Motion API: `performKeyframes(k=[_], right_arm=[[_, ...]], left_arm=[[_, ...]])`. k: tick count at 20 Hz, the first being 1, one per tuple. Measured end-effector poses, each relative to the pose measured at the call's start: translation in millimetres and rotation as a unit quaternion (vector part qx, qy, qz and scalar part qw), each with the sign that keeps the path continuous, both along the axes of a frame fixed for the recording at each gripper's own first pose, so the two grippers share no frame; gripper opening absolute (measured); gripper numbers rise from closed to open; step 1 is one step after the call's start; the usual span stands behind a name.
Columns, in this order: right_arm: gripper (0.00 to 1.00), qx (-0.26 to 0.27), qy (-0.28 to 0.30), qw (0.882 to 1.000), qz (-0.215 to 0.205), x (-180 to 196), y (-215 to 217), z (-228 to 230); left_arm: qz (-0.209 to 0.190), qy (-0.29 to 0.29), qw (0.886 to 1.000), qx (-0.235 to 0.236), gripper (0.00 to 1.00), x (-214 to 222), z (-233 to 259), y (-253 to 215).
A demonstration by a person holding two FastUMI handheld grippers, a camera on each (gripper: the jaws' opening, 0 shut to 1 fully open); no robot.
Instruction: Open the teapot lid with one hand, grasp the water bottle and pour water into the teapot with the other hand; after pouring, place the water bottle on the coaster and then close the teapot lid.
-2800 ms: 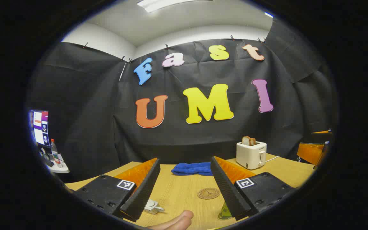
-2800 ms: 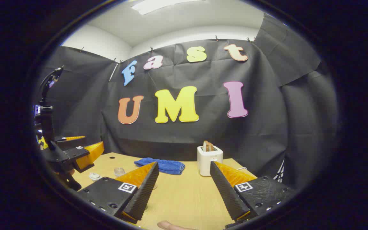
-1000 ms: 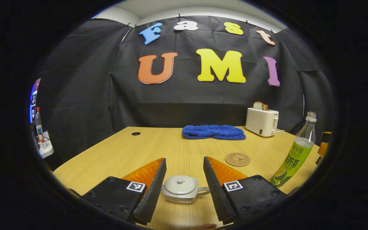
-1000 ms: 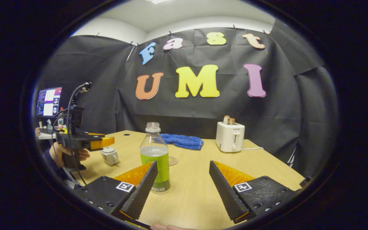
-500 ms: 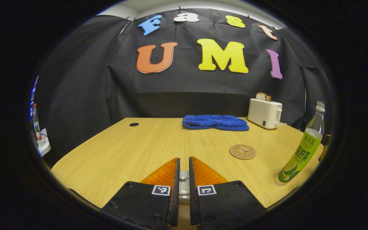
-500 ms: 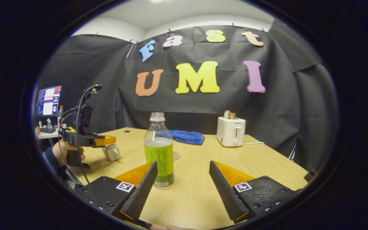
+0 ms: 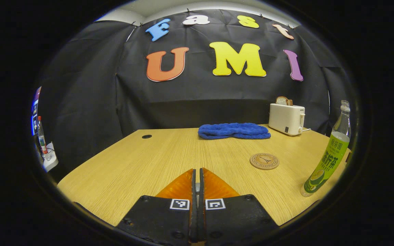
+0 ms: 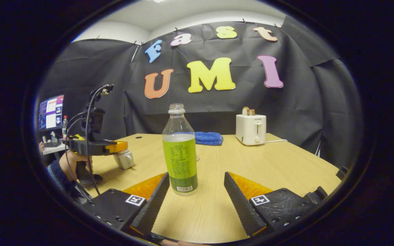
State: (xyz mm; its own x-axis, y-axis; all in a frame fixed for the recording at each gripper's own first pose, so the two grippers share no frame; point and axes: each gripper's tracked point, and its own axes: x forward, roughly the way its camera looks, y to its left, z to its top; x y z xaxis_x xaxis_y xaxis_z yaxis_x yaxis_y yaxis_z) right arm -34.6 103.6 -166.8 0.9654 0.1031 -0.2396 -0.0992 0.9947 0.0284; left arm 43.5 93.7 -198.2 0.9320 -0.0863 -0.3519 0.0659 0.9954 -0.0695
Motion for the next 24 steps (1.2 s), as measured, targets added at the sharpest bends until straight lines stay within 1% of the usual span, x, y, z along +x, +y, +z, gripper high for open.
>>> performKeyframes(k=[3, 6, 8, 12, 17, 22, 24], right_arm=[[0.96, 0.0, 0.004, 1.0, -0.006, 3.0, 10.0, -0.9], [0.96, -0.01, -0.003, 1.0, -0.005, 7.2, 20.2, 1.6], [0.97, -0.019, -0.007, 1.0, -0.004, 13.6, 25.6, 2.9], [0.96, -0.02, -0.011, 1.0, -0.009, 29.8, 32.6, 2.8], [0.96, -0.013, -0.01, 1.0, -0.008, 55.5, 42.7, 0.5], [0.96, -0.021, -0.009, 1.0, -0.008, 76.0, 47.9, -5.6], [0.89, -0.02, -0.005, 1.0, -0.012, 79.7, 46.5, -8.6]], left_arm=[[-0.012, 0.005, 1.0, -0.02, 0.03, -5.3, 2.4, -7.8], [-0.015, -0.006, 1.0, -0.019, 0.03, -8.8, 8.0, -5.5], [-0.016, -0.018, 0.999, -0.031, 0.03, -11.6, 20.8, -3.5], [-0.02, -0.041, 0.998, -0.053, 0.02, -19.7, 52.3, 1.9], [-0.028, -0.052, 0.997, -0.046, 0.03, -35.2, 71.7, 9.8], [-0.032, -0.044, 0.998, -0.038, 0.03, -51.4, 69.1, 13.3], [-0.036, -0.042, 0.998, -0.038, 0.03, -56.6, 68.0, 12.6]])
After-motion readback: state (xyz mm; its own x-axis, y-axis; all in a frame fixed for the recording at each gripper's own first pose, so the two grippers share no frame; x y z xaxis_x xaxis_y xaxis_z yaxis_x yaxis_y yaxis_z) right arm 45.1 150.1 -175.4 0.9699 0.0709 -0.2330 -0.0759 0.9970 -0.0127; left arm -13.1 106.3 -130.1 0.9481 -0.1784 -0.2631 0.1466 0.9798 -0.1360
